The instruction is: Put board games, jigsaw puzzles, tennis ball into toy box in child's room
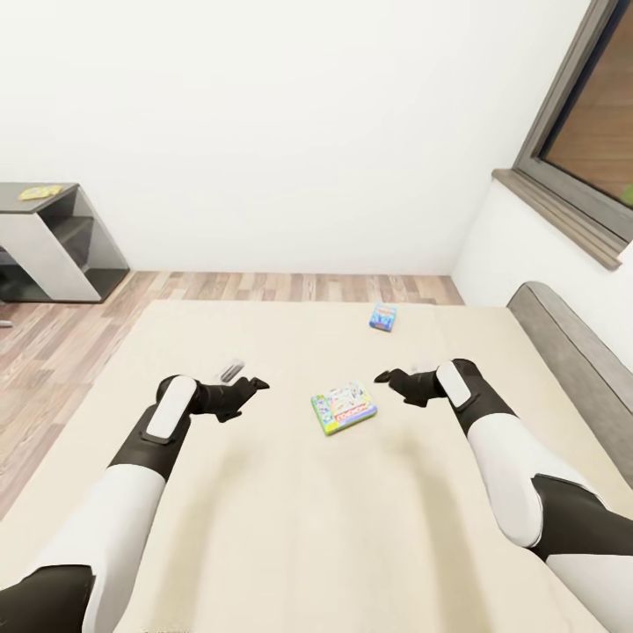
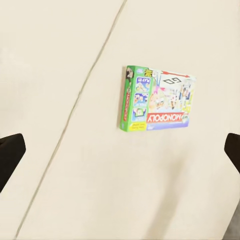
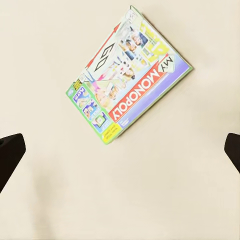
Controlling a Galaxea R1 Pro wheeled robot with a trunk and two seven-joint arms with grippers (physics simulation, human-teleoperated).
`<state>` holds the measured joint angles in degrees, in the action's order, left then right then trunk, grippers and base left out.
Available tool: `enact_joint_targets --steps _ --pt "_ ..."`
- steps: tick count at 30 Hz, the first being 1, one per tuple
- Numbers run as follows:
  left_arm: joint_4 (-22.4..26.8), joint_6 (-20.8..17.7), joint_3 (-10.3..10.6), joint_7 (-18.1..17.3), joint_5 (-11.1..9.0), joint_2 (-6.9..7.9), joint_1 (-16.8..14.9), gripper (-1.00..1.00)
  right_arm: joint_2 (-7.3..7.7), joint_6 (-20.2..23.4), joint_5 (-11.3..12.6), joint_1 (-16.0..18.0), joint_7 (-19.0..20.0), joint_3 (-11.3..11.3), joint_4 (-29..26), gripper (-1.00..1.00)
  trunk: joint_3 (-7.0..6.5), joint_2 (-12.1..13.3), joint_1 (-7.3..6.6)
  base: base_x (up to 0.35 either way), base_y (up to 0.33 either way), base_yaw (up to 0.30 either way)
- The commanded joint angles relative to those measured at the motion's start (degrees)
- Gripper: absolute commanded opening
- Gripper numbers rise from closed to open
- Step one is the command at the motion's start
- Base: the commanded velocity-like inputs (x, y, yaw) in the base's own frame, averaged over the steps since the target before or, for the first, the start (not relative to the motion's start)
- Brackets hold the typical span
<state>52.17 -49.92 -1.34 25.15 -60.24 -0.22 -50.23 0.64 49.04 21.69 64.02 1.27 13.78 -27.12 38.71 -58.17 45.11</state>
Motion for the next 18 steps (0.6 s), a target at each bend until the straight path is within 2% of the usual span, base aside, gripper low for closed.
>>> enact_joint_targets --steps 1,14,18 --pt "0.0 -0.1 0.2 -0.1 -0.2 -0.19 0.0 1.00 0.01 0.1 -0.2 0.0 0.1 0.3 -0.1 1.00 0.14 0.0 0.00 0.000 0.000 0.069" --pt "0.4 0.0 1.3 -1.2 0.4 -0.36 0.0 1.00 0.19 -2.7 0.0 0.0 0.8 0.2 -0.3 1.00 1.36 0.0 0.00 0.000 0.000 0.077" --pt "0.5 -0.3 1.5 -1.8 0.2 -0.48 0.0 1.00 0.18 -6.3 0.0 0.0 1.0 0.0 -0.1 1.00 1.74 0.0 0.00 0.000 0.000 0.082"
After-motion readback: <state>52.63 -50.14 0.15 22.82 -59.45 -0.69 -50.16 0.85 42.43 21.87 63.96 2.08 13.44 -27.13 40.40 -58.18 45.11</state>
